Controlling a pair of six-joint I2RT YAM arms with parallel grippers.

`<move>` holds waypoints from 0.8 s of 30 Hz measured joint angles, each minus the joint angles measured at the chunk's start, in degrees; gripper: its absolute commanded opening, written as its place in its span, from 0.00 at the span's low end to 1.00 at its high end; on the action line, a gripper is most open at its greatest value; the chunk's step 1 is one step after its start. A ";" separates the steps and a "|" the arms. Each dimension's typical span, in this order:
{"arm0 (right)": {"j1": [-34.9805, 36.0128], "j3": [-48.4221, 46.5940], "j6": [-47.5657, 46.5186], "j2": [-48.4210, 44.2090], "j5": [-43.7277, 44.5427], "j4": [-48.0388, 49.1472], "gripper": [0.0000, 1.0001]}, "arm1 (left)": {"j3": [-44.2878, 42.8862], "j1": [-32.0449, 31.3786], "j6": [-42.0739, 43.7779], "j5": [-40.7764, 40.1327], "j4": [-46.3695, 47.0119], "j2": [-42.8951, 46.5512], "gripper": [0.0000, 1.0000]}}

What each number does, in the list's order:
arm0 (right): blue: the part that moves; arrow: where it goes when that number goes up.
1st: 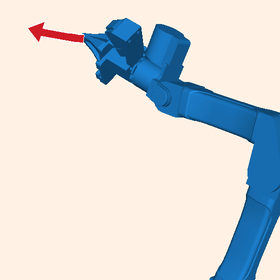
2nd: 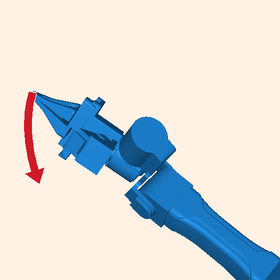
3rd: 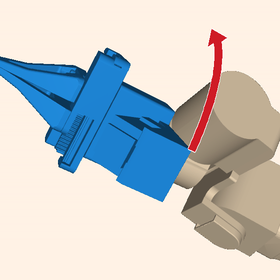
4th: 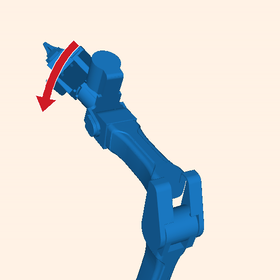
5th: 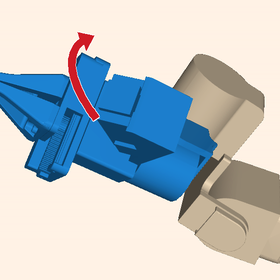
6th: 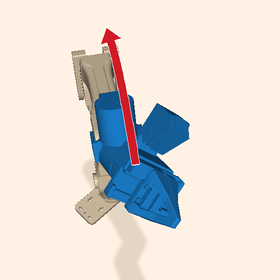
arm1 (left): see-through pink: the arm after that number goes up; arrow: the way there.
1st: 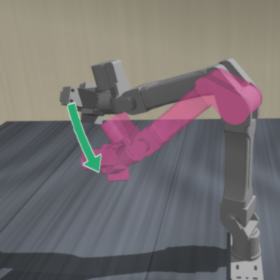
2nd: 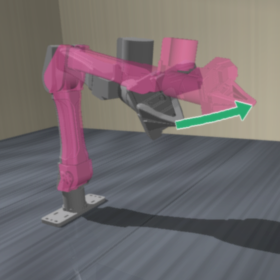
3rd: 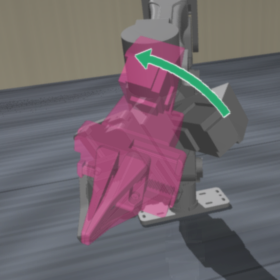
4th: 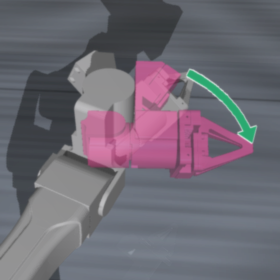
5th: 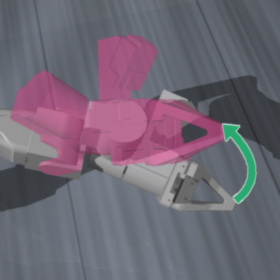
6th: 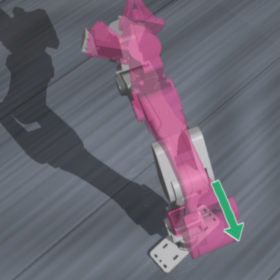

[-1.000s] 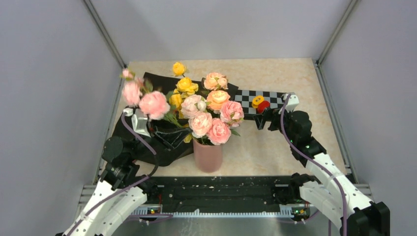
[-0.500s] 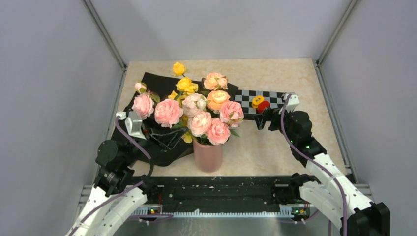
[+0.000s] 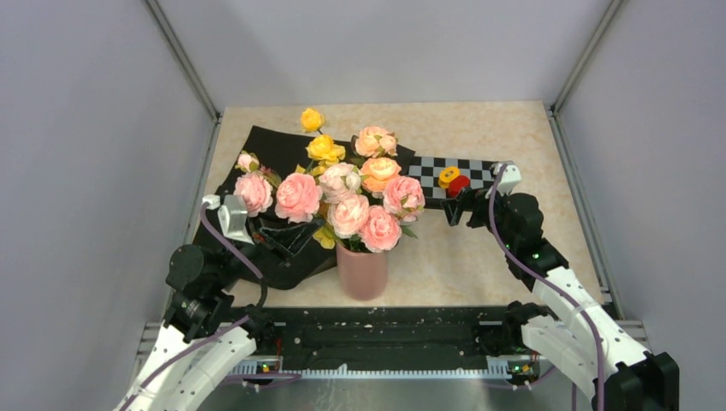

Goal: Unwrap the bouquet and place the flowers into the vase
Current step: Insert the fake flower into the vase.

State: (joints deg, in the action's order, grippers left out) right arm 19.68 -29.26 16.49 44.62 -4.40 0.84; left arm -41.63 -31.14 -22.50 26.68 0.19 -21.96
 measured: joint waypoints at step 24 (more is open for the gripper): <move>0.00 0.00 0.02 0.09 -0.09 0.26 0.95 | 8.87 0.02 -3.37 4.37 14.71 -0.24 0.10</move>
State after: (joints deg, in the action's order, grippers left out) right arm 19.68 -29.26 16.51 44.71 -4.49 1.10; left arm -32.75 -31.11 -25.87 31.05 14.90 -22.20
